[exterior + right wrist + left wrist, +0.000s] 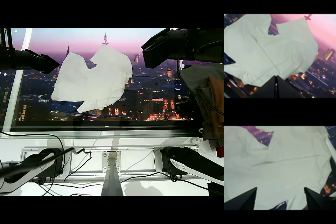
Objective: Fold the clothes and pants, and hang the long-sleeved shirts on hangers.
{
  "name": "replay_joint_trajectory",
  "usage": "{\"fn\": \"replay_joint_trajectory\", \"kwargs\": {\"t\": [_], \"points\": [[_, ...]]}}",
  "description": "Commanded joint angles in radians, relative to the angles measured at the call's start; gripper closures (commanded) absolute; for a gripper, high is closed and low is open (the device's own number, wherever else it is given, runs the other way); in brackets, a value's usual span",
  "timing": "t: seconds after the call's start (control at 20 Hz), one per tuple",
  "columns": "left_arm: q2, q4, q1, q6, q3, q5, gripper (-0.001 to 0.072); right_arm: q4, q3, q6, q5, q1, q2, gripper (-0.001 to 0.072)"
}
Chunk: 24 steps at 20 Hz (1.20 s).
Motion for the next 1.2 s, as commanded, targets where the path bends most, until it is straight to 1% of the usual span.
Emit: {"fn": "replay_joint_trajectory", "kwargs": {"t": [0.0, 0.75, 0.85, 0.9, 0.95, 1.0, 1.05, 1.1, 1.15], "points": [[0.001, 0.0, 0.001, 0.0, 0.0, 0.0, 0.0072, 0.0, 0.0, 0.0, 0.0, 0.0, 0.001, 0.0697], [-0.002, -0.006, 0.001, 0.0, 0.0, 0.0, 0.0071, 0.0, 0.0, 0.0, 0.0, 0.0, 0.001, 0.0697], [-0.011, -0.014, 0.001, 0.018, 0.0, 0.027, 0.0071, 0.0, 0.0, 0.0, 0.0, 0.0, 0.001, 0.0697], [-0.019, -0.002, 0.002, 0.052, 0.0, 0.04, 0.0071, 0.0, 0.0, 0.0, 0.0, 0.0, 0.001, 0.0697], [-0.029, 0.05, 0.005, 0.064, -0.001, 0.044, 0.0071, 0.0, 0.0, 0.0, 0.0, 0.0, 0.001, 0.0697], [-0.042, 0.107, 0.01, 0.061, -0.002, 0.041, 0.0071, 0.0, 0.0, 0.0, 0.0, 0.0, 0.001, 0.0697], [-0.058, 0.166, 0.027, 0.036, -0.002, 0.027, 0.0071, 0.0, 0.0, 0.0, 0.0, 0.0, 0.001, 0.0697], [-0.073, 0.187, 0.052, 0.013, -0.006, 0.008, 0.0071, 0.0, 0.0, 0.0, 0.0, 0.0, 0.001, 0.0697], [-0.086, 0.181, 0.085, 0.011, -0.021, -0.014, 0.0072, 0.0, 0.0, 0.0, 0.0, 0.0, 0.001, 0.0697]]}}
